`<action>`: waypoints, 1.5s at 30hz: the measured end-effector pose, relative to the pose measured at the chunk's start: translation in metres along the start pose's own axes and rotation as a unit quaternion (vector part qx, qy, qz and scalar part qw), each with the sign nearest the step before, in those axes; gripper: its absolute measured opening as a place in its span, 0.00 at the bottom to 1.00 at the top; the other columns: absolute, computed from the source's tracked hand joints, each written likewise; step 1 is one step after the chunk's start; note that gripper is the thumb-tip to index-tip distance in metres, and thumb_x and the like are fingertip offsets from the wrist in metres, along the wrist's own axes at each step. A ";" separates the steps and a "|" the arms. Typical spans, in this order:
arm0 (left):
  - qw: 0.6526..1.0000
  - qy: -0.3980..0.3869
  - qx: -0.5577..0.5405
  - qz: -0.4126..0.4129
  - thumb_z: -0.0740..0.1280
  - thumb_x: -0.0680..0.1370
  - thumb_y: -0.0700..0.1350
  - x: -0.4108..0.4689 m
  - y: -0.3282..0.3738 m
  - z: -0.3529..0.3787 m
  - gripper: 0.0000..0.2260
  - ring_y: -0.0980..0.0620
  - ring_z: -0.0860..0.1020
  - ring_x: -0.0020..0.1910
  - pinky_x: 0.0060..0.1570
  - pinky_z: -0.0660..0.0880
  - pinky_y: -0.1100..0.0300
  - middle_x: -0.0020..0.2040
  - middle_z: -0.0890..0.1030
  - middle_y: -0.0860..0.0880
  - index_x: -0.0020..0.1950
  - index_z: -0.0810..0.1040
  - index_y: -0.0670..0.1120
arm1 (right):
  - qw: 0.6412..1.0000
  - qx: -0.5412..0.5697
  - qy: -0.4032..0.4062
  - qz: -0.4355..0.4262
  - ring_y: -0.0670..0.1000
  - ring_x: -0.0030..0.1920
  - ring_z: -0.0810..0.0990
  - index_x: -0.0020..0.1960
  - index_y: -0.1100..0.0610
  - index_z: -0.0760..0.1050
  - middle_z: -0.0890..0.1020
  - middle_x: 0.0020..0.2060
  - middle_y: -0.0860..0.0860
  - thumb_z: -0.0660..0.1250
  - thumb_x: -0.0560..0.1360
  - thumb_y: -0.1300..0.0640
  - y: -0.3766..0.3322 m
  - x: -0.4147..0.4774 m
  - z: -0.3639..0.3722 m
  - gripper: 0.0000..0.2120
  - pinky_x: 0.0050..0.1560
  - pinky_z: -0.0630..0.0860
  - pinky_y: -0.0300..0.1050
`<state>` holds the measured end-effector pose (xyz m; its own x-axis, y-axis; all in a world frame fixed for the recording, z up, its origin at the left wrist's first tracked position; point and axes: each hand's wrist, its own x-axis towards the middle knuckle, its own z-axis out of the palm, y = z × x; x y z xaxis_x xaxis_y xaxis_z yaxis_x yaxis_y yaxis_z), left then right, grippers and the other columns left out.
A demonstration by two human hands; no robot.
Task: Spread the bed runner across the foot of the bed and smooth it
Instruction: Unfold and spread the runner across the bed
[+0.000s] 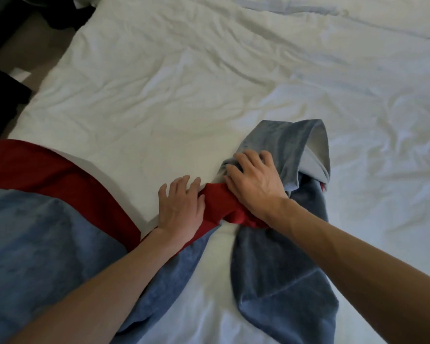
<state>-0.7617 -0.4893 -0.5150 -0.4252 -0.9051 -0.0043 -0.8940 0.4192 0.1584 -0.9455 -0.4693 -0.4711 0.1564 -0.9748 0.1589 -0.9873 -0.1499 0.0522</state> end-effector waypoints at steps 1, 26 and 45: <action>1.000 0.000 -0.010 0.011 0.58 0.78 0.51 -0.001 0.002 -0.001 0.19 0.44 0.72 0.64 0.62 0.66 0.41 0.64 0.75 0.42 0.65 0.73 0.44 | 1.000 0.005 0.018 -0.011 0.59 0.52 0.77 0.46 0.59 0.79 0.80 0.51 0.58 0.59 0.78 0.54 -0.003 -0.004 0.000 0.12 0.50 0.67 0.54; 0.990 -0.071 0.107 0.051 0.57 0.79 0.54 0.036 -0.020 0.033 0.25 0.39 0.62 0.72 0.66 0.55 0.32 0.73 0.63 0.37 0.75 0.59 0.50 | 0.983 -0.044 -0.144 -0.105 0.59 0.57 0.75 0.47 0.58 0.80 0.81 0.47 0.56 0.49 0.82 0.49 0.006 0.055 0.051 0.23 0.69 0.62 0.56; 0.993 -0.004 0.084 0.081 0.66 0.74 0.54 0.002 0.000 0.007 0.31 0.39 0.67 0.68 0.65 0.62 0.36 0.70 0.68 0.37 0.73 0.63 0.43 | 0.998 0.021 0.033 -0.049 0.63 0.58 0.74 0.54 0.60 0.78 0.77 0.58 0.63 0.68 0.71 0.60 -0.017 -0.062 0.026 0.12 0.54 0.71 0.58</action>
<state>-0.7640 -0.4906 -0.5223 -0.5659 -0.8245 -0.0004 -0.8245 0.5658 -0.0084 -0.9389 -0.4101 -0.5078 0.2516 -0.9426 0.2193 -0.9674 -0.2515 0.0290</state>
